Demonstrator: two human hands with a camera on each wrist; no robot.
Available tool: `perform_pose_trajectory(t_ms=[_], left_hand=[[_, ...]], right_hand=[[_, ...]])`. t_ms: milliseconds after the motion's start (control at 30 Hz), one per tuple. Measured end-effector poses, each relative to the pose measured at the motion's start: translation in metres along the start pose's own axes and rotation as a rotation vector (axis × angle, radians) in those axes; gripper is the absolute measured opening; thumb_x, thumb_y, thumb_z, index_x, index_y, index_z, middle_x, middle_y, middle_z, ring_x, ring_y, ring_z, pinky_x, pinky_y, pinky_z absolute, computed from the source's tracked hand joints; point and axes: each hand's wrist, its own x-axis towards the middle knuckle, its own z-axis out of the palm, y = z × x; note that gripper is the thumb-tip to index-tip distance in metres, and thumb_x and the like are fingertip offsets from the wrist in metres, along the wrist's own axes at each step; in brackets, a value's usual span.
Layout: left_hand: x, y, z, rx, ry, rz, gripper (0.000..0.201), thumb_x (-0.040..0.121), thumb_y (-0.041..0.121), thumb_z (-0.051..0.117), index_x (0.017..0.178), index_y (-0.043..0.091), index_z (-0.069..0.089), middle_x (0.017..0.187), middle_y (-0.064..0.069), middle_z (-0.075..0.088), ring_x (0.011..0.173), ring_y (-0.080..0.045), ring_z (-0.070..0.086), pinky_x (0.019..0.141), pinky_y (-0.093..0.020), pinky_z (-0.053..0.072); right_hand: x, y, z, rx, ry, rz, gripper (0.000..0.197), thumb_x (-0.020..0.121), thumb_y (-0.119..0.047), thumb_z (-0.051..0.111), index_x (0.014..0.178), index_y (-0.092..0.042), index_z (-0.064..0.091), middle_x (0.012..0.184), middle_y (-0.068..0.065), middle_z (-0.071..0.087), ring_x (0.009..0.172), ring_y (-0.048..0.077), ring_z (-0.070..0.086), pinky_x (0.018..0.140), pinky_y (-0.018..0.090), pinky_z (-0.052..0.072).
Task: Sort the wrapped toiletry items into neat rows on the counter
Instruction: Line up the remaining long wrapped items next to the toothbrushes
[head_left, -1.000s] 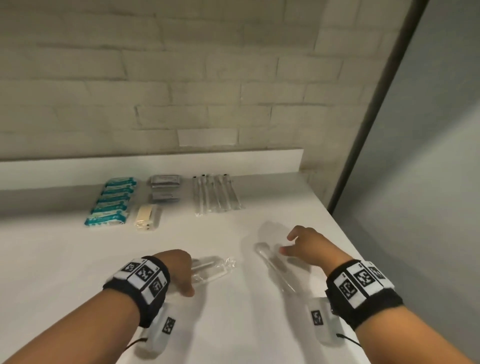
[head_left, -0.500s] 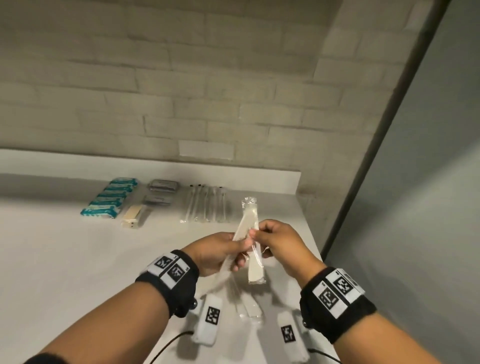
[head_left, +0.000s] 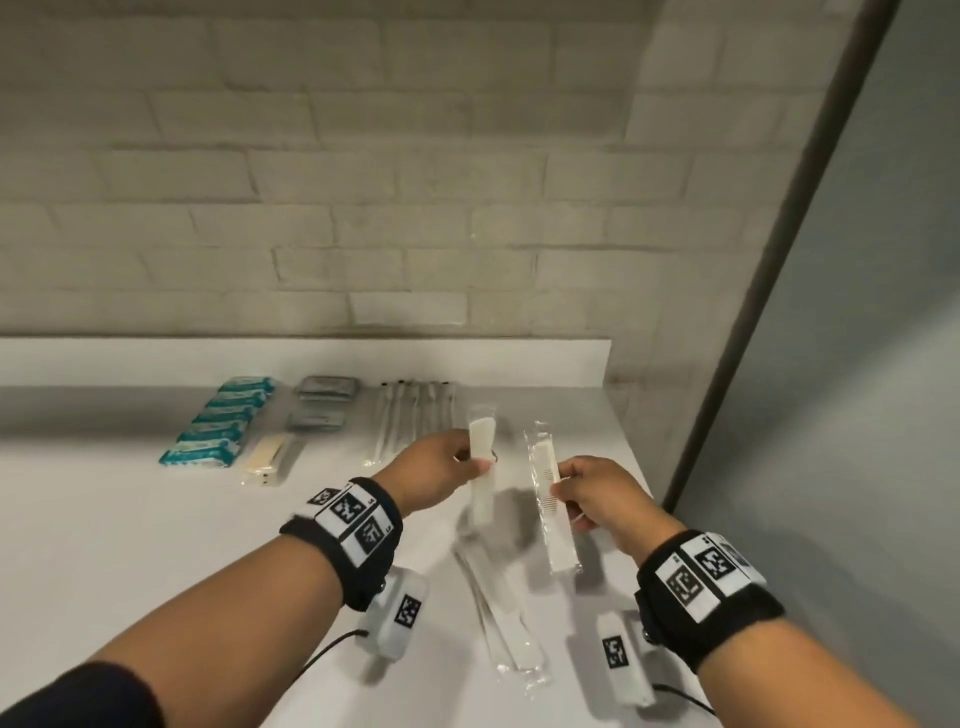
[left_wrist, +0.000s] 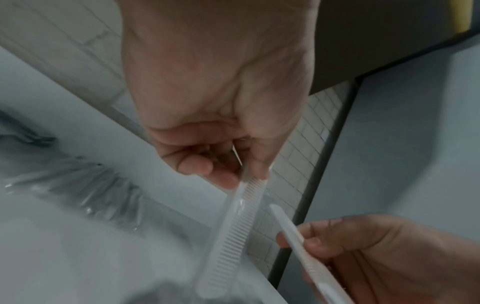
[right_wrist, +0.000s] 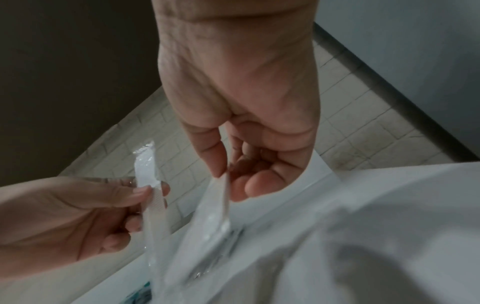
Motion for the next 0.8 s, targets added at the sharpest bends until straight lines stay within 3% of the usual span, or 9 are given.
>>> perform_pose_trajectory(t_ms=[100, 167, 267, 333, 367, 467, 533, 667, 800], left_hand=[[0.015, 0.001, -0.002, 0.025, -0.021, 0.013, 0.019, 0.098, 0.024, 0.047, 0.11, 0.013, 0.056, 0.099, 0.0, 0.068, 0.072, -0.013, 0.056, 0.062, -0.022, 0.042], [0.022, 0.002, -0.001, 0.055, -0.04, 0.024, 0.015, 0.099, 0.019, 0.041, 0.106, 0.011, 0.053, 0.099, 0.001, 0.066, 0.073, -0.014, 0.057, 0.063, -0.022, 0.044], [0.032, 0.007, 0.001, 0.353, -0.072, 0.138, 0.01, 0.098, 0.01, 0.038, 0.101, 0.011, 0.049, 0.1, -0.005, 0.055, 0.089, -0.024, 0.056, 0.073, -0.031, 0.042], [0.039, 0.01, 0.006, 0.586, -0.169, 0.241, 0.036, 0.093, 0.0, 0.038, 0.119, 0.015, 0.057, 0.113, -0.008, 0.053, 0.102, -0.027, 0.054, 0.085, -0.037, 0.045], [0.041, 0.011, 0.01, 0.671, -0.208, 0.275, 0.045, 0.091, -0.002, 0.038, 0.125, 0.019, 0.058, 0.12, -0.008, 0.051, 0.107, -0.028, 0.053, 0.089, -0.038, 0.045], [0.045, 0.007, 0.025, 0.799, -0.194, 0.323, 0.046, 0.095, 0.007, 0.045, 0.138, 0.023, 0.049, 0.144, -0.006, 0.038, 0.122, -0.03, 0.048, 0.098, -0.038, 0.044], [0.046, -0.005, 0.034, 0.804, -0.161, 0.299, 0.046, 0.096, 0.016, 0.048, 0.142, 0.022, 0.043, 0.151, -0.004, 0.032, 0.128, -0.028, 0.046, 0.103, -0.037, 0.042], [0.039, -0.024, 0.045, 0.773, -0.292, 0.189, 0.047, 0.097, 0.029, 0.046, 0.144, 0.024, 0.042, 0.153, 0.001, 0.035, 0.136, -0.02, 0.039, 0.111, -0.034, 0.034], [0.037, -0.024, 0.059, 0.796, -0.393, 0.158, 0.05, 0.096, 0.039, 0.044, 0.144, 0.024, 0.039, 0.15, 0.001, 0.04, 0.136, -0.022, 0.04, 0.109, -0.038, 0.037]], right_hand=[[0.007, 0.0, -0.004, 0.037, 0.024, 0.029, 0.017, 0.086, -0.004, 0.057, 0.094, -0.014, 0.066, 0.073, 0.006, 0.065, 0.059, 0.017, 0.056, 0.055, 0.026, 0.047], [0.01, 0.001, -0.006, 0.037, 0.028, 0.045, 0.017, 0.086, -0.004, 0.057, 0.095, -0.015, 0.065, 0.073, 0.006, 0.065, 0.059, 0.018, 0.056, 0.057, 0.027, 0.048], [0.017, 0.002, -0.008, 0.059, 0.077, 0.043, 0.02, 0.085, -0.002, 0.058, 0.102, -0.012, 0.064, 0.067, 0.006, 0.061, 0.052, 0.017, 0.053, 0.05, 0.024, 0.046], [0.027, 0.006, -0.009, 0.094, 0.134, 0.076, 0.031, 0.084, 0.001, 0.057, 0.111, -0.012, 0.06, 0.071, 0.008, 0.063, 0.052, 0.018, 0.058, 0.05, 0.024, 0.047], [0.032, 0.01, -0.009, 0.079, 0.15, 0.093, 0.038, 0.084, 0.001, 0.057, 0.118, -0.015, 0.058, 0.081, 0.011, 0.066, 0.061, 0.021, 0.063, 0.055, 0.025, 0.05], [0.04, 0.025, -0.01, -0.323, 0.101, 0.066, 0.052, 0.084, -0.007, 0.058, 0.134, -0.022, 0.052, 0.133, 0.004, 0.056, 0.115, 0.021, 0.059, 0.093, 0.029, 0.048], [0.035, 0.03, -0.011, -0.58, -0.001, 0.016, 0.053, 0.087, -0.014, 0.059, 0.138, -0.026, 0.049, 0.148, -0.005, 0.043, 0.131, 0.014, 0.046, 0.108, 0.027, 0.038], [0.024, 0.03, -0.012, -1.016, -0.282, -0.059, 0.062, 0.088, -0.028, 0.058, 0.147, -0.027, 0.036, 0.156, -0.008, 0.028, 0.137, 0.016, 0.035, 0.108, 0.026, 0.031], [0.03, 0.022, -0.008, -1.128, -0.331, -0.089, 0.072, 0.088, -0.028, 0.059, 0.151, -0.028, 0.025, 0.158, -0.007, 0.022, 0.136, 0.019, 0.036, 0.106, 0.029, 0.034]])
